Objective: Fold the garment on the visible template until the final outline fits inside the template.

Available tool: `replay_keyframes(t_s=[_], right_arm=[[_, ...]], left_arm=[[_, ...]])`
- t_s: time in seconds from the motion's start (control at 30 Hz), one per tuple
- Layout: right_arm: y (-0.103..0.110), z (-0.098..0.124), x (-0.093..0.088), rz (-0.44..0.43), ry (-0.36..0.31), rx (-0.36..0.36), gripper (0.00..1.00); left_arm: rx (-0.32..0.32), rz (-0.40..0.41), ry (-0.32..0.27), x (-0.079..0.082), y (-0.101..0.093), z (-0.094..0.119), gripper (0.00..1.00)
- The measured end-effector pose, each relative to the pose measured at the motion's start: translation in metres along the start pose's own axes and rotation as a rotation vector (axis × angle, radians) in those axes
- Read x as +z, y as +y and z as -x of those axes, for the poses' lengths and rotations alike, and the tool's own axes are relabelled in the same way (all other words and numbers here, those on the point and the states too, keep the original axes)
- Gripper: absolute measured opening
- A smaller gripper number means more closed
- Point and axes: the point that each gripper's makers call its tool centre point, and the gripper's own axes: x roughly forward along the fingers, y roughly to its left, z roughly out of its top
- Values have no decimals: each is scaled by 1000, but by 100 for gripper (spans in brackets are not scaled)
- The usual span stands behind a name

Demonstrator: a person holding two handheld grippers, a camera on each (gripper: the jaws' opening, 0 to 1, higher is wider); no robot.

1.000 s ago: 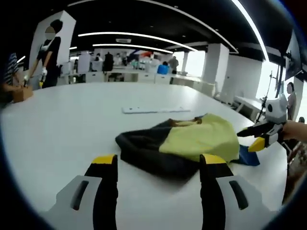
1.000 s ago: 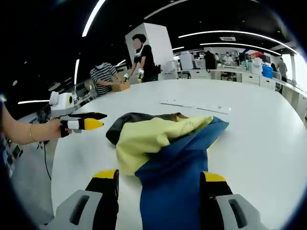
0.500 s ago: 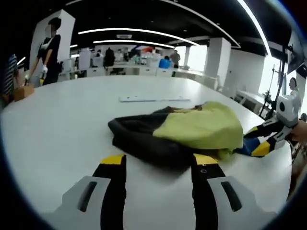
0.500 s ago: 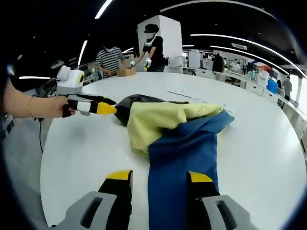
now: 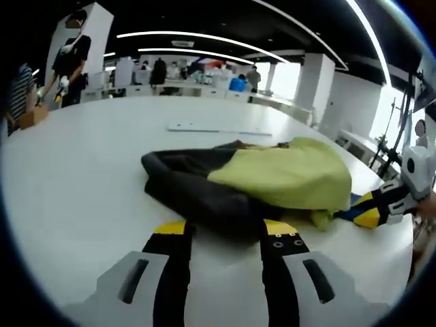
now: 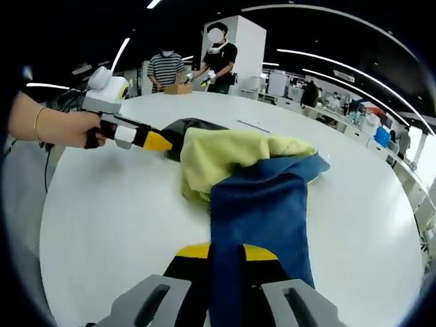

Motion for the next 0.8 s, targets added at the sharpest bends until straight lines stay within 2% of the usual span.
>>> replay_keyframes(t_s=[0.13,0.33,0.43,0.57,0.63,0.8], right_arm=[[-4,3,-1,13,8,-37,0],[-7,6,0,3,4,-41,0],[-11,12,7,-5,-18,-56,0],[-25,22,22,-66,-78,-95,0],[-33,27,25,-82,-92,-108,0],[-60,42,34,-62,-101,-199,0]], left_arm=[[-25,40,14,-2,-4,-4,22],[-66,26,42,-6,-13,-7,0],[-64,21,37,-4,-13,-5,0],[-60,61,-23,14,-11,4,0],[-61,67,-33,19,-10,6,0],[-62,42,-61,36,-9,13,0]])
